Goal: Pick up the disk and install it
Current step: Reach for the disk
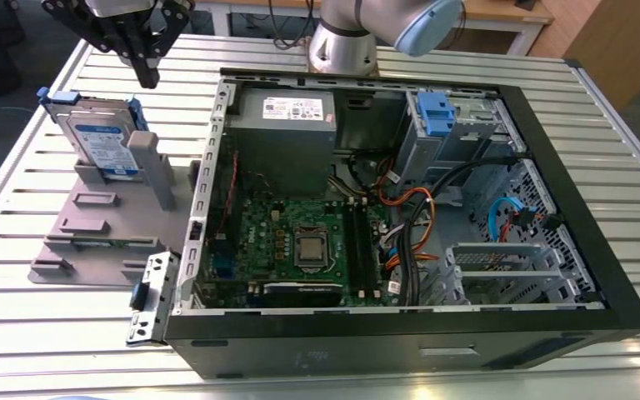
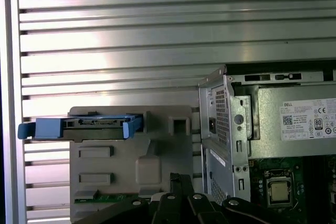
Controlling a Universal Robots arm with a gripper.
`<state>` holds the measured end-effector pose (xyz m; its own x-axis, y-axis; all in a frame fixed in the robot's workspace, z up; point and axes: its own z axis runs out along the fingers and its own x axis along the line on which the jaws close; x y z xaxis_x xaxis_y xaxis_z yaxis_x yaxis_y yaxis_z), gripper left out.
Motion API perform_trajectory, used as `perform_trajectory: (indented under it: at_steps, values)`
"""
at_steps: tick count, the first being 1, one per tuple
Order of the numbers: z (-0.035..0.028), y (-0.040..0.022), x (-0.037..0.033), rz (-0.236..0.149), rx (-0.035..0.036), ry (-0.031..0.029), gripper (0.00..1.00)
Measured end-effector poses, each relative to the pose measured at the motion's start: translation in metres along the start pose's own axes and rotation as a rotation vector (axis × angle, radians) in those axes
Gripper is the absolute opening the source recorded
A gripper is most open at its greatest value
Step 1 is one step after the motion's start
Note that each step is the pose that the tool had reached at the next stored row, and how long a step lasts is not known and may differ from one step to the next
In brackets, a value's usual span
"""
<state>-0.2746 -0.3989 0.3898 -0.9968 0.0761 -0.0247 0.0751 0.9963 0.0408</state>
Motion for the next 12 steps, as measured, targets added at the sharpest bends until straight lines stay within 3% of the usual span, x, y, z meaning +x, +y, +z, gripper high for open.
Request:
perform_trajectory:
  at_steps: [12]
  values:
    - [0.0002, -0.0004, 0.005, 0.0, 0.0, 0.0, 0.11]
